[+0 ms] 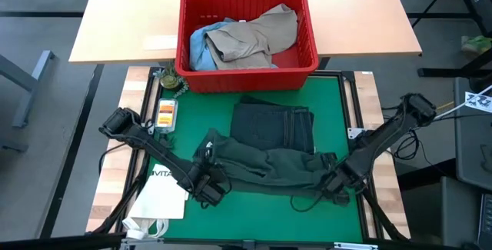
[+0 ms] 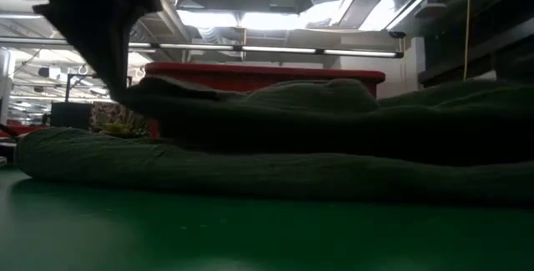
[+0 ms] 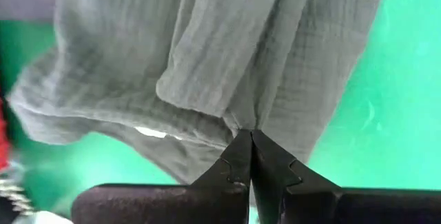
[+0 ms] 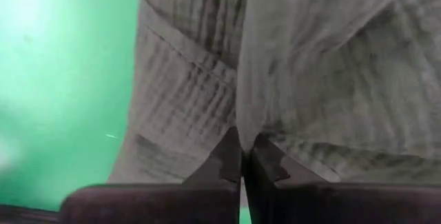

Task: Fold Laundry from Bin
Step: Fold the green shirt

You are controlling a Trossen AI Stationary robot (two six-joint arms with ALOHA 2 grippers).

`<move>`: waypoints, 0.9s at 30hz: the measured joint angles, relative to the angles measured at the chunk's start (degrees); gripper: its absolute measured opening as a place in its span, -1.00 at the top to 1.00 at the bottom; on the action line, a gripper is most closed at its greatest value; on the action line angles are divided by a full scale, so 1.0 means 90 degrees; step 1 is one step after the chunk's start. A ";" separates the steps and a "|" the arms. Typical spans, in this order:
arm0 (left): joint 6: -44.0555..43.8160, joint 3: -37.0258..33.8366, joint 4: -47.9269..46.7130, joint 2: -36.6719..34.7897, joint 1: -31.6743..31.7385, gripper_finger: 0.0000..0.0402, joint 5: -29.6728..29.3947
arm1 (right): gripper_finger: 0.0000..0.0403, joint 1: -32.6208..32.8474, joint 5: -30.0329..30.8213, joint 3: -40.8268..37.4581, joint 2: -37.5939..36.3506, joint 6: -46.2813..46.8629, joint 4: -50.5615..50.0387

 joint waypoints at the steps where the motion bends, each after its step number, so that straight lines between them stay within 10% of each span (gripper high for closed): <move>1: -0.0110 -0.0079 0.0128 -0.0001 -0.0012 1.00 0.0031 | 0.97 -0.0011 -0.0039 0.0000 0.0121 -0.0006 0.0000; 18: -0.1657 -0.0404 0.1082 -0.0002 -0.0018 0.25 0.0848 | 0.53 -0.0017 -0.0359 -0.0002 0.0640 -0.0332 -0.0050; 27: -0.0966 -0.0402 0.1971 -0.0002 0.0015 0.20 -0.1109 | 0.25 -0.0017 -0.0640 -0.0002 0.0640 -0.0538 -0.0049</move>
